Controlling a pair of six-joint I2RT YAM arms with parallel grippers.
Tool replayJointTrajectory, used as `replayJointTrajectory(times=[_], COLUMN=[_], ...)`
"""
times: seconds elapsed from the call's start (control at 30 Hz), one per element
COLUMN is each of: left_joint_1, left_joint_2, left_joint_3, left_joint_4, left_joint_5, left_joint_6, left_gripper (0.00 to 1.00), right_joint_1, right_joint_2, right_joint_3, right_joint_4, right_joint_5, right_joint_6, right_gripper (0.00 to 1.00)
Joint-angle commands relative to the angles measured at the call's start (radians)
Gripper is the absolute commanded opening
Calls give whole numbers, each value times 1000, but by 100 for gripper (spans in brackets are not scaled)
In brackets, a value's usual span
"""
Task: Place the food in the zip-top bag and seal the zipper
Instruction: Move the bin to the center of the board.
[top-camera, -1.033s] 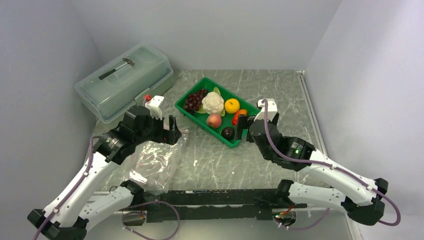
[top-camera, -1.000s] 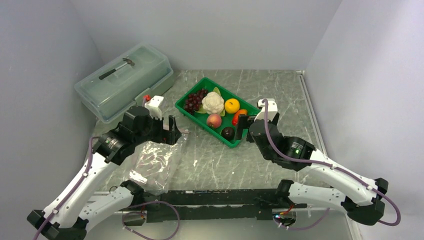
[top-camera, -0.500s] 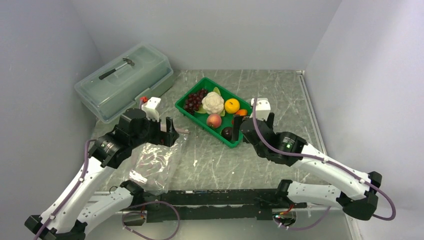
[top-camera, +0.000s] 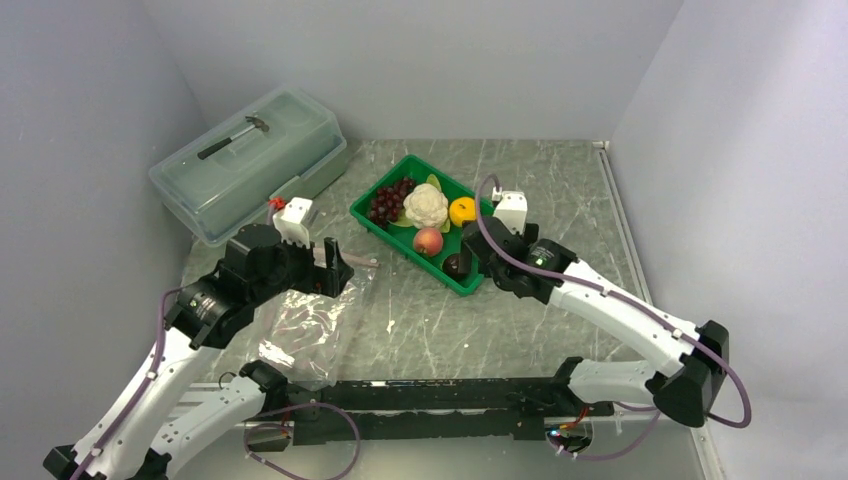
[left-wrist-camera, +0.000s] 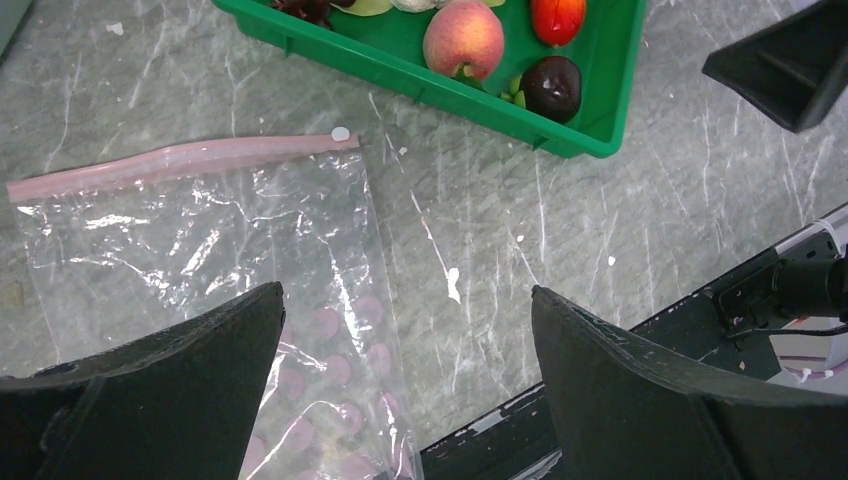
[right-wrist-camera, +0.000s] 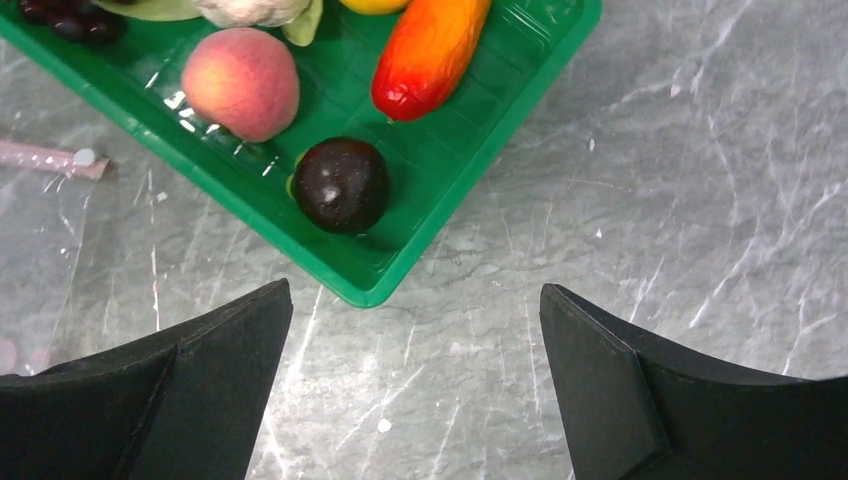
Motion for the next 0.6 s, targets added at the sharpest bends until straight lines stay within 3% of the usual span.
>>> replayJointTrajectory(times=[0.0, 0.57], left_joint_1=[-4, -4], left_joint_2=[-11, -17], left_joint_3=[-6, -6], left_joint_4=[12, 2], left_joint_5=[-5, -22], left_joint_6=[-4, -11], left_gripper=[99, 99], right_joint_1=[-80, -275], right_joint_2=[47, 146], right_joint_3=[-9, -110], right_joint_4=[3, 156], right_joint_5=[-64, -159], right_joint_6=[79, 216], right_gripper=[98, 86])
